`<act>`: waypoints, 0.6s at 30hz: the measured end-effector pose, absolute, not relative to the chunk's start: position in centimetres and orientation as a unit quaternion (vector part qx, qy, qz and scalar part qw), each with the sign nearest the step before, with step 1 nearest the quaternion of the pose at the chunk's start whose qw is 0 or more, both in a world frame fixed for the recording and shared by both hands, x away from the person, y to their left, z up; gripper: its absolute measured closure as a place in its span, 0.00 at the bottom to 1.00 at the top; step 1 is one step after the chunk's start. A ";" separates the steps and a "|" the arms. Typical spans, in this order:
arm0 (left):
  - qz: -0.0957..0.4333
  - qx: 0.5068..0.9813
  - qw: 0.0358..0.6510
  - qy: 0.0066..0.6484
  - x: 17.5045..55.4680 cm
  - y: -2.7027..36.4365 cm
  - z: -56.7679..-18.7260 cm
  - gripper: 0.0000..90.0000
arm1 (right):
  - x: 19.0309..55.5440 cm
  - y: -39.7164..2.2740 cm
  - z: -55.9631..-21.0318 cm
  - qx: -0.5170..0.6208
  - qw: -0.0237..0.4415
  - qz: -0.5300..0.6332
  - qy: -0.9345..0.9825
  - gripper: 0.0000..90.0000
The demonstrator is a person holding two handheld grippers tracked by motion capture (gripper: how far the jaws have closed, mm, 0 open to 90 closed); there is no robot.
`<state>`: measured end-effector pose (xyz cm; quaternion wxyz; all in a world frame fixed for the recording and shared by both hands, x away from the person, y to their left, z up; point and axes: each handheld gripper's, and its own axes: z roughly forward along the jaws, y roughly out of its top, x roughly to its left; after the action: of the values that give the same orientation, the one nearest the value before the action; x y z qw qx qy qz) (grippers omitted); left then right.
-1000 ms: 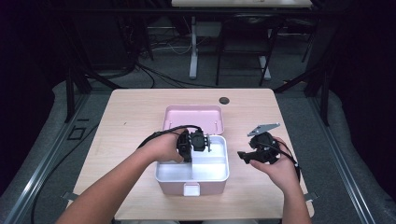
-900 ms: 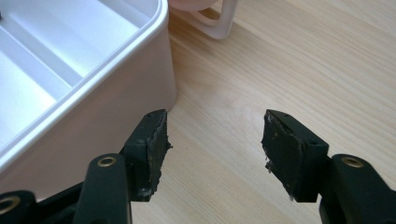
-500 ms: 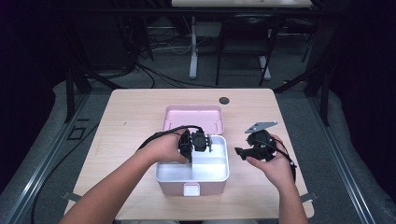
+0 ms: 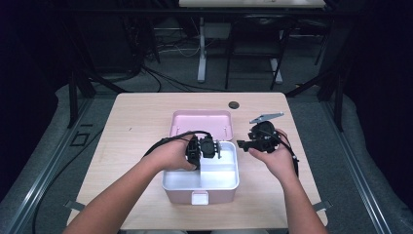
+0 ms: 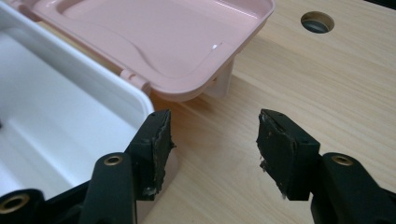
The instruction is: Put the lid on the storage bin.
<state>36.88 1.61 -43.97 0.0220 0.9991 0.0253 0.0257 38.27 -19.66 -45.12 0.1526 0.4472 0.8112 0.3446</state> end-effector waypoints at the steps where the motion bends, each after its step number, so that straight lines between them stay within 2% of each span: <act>1: 0.026 0.999 0.022 0.025 36.9 1.6 -44.0 0.97 | 38.6 -19.6 -45.1 0.452 0.152 0.340 0.811 0.49; 7: 0.025 0.999 0.023 0.025 36.9 1.6 -44.0 0.97 | 40.4 -19.3 -45.2 0.481 0.150 0.330 0.798 0.49; 8: 0.023 0.999 0.023 0.025 37.0 1.6 -44.0 0.97 | 40.8 -19.3 -45.1 0.478 0.133 0.339 0.800 0.48; 9: 0.022 0.999 0.021 0.023 37.0 1.6 -44.0 0.97 | 41.1 -19.2 -44.9 0.479 0.135 0.338 0.799 0.48; 10: 0.020 0.999 0.024 0.025 37.0 1.6 -44.0 0.97 | 41.2 -18.9 -44.8 0.491 0.166 0.318 0.794 0.48; 12: 0.019 0.999 0.023 0.026 37.0 1.6 -44.0 0.97 | 42.0 -18.9 -44.5 0.483 0.143 0.336 0.796 0.48; 14: 0.020 0.999 0.023 0.026 37.0 1.6 -44.0 0.97 | 42.7 -18.6 -44.3 0.495 0.160 0.319 0.792 0.49; 18: 0.020 0.999 0.023 0.027 37.0 1.6 -44.0 0.97 | 44.1 -17.9 -44.0 0.498 0.152 0.311 0.795 0.49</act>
<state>37.02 1.62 -44.02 0.0230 0.9992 0.0265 0.0195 44.07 -17.90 -44.03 0.1524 0.4982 0.7948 0.3111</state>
